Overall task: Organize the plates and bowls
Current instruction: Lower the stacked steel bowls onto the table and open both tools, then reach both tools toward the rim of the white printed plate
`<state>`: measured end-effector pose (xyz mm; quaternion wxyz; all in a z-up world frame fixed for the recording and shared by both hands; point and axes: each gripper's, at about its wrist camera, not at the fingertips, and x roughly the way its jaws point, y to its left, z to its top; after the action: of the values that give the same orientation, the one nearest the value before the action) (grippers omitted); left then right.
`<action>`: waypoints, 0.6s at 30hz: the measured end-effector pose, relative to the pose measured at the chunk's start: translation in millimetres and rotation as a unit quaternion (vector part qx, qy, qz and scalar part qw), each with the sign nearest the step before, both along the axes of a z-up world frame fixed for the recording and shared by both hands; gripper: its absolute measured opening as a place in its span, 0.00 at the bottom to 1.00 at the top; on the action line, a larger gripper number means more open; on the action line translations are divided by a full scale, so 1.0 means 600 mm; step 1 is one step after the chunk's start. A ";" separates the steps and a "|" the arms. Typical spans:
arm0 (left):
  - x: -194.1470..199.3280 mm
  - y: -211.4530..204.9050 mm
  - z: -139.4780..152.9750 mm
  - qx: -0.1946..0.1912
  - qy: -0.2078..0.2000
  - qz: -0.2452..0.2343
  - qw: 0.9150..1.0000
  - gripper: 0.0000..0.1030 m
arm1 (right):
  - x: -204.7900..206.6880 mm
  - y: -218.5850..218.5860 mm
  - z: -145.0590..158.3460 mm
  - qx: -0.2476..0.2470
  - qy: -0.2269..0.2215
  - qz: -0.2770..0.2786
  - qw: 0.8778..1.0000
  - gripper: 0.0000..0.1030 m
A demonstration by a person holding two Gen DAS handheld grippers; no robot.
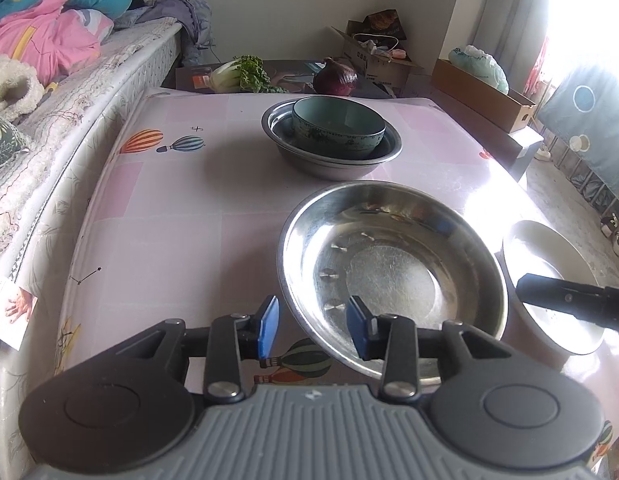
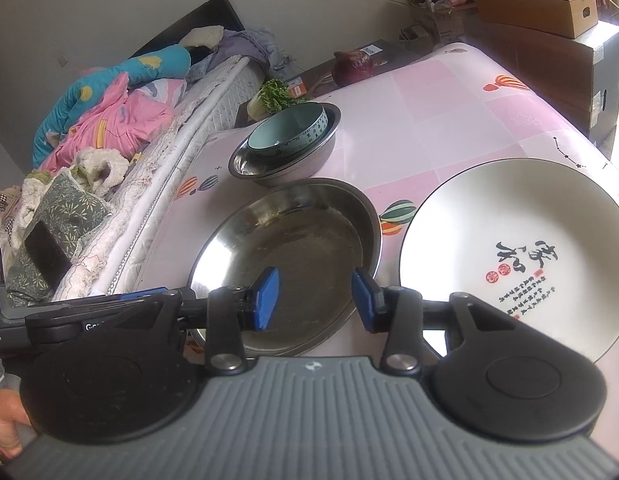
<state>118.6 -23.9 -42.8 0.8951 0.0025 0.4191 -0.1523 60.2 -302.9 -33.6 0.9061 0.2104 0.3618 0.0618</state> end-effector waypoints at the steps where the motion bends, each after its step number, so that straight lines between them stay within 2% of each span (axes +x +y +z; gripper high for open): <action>1: -0.003 0.001 0.002 0.000 -0.001 0.001 1.000 0.38 | -0.004 -0.002 0.002 0.003 -0.002 -0.001 1.000 0.39; 6: -0.020 -0.006 0.013 -0.001 -0.006 -0.002 1.000 0.40 | -0.031 -0.021 0.014 0.011 -0.018 -0.014 1.000 0.39; 14: -0.049 -0.054 0.058 0.008 -0.032 -0.041 0.999 0.56 | -0.085 -0.088 0.041 0.024 -0.050 -0.061 0.997 0.40; 18: -0.059 -0.093 0.083 -0.005 -0.040 -0.066 0.997 0.60 | -0.118 -0.139 0.058 0.024 -0.069 -0.094 0.993 0.40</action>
<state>83.1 -79.7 6.9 0.8991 0.0319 0.3811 -0.2129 -10.5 -386.3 1.4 0.9251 0.2607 0.2760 -0.0002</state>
